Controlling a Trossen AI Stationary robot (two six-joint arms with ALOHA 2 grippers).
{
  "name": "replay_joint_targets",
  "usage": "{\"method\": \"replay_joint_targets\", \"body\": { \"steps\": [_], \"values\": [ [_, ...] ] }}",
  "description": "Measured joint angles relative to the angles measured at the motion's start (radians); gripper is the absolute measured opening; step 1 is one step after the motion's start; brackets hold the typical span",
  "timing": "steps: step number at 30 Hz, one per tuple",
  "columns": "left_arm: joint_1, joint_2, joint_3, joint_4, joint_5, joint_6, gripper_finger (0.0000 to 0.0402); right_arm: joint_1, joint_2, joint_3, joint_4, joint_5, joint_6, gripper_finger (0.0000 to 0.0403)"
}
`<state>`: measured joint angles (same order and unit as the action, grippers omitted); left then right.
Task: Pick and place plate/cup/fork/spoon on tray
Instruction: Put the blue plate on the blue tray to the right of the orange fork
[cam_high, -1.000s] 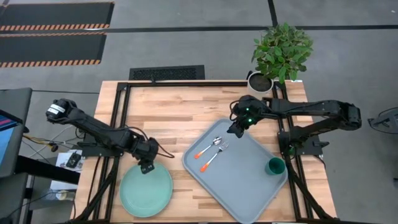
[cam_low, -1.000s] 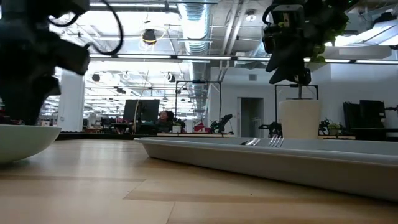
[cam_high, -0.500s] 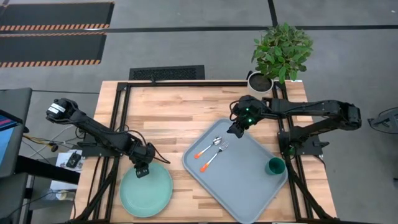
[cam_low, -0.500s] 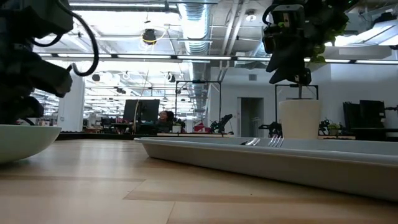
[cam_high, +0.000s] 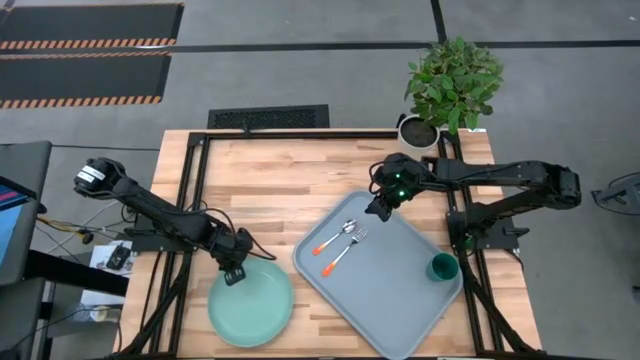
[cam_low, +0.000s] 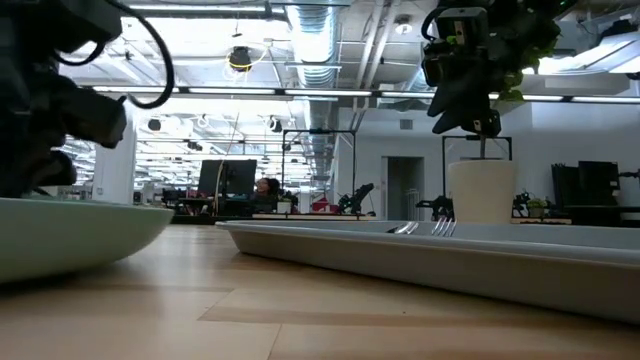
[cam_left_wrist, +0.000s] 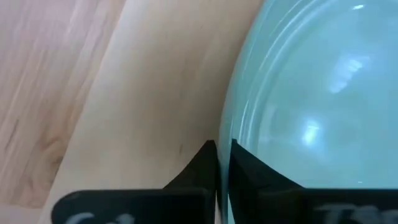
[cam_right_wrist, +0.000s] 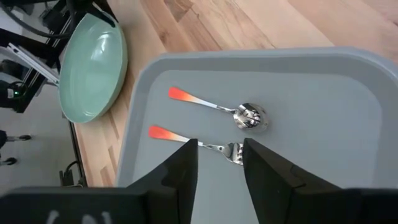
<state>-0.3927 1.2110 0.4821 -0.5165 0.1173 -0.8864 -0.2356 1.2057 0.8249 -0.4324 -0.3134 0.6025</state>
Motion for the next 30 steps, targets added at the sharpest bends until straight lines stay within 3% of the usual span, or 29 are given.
{"method": "replay_joint_targets", "body": {
  "steps": [14, 23, 30],
  "values": [
    [0.000, 0.000, 0.139, -0.137, -0.025, -0.107, 0.0000, 0.000, 0.000, 0.000, -0.001, 0.001, 0.000, 0.0136],
    [0.001, 0.000, 0.232, -0.201, -0.080, -0.265, 0.0000, 0.000, 0.000, 0.000, -0.001, 0.013, 0.000, 0.0132],
    [-0.002, 0.000, 0.340, -0.245, -0.126, -0.232, 0.0000, 0.000, 0.000, 0.000, 0.009, 0.029, 0.026, 0.0132]
  ]
}}
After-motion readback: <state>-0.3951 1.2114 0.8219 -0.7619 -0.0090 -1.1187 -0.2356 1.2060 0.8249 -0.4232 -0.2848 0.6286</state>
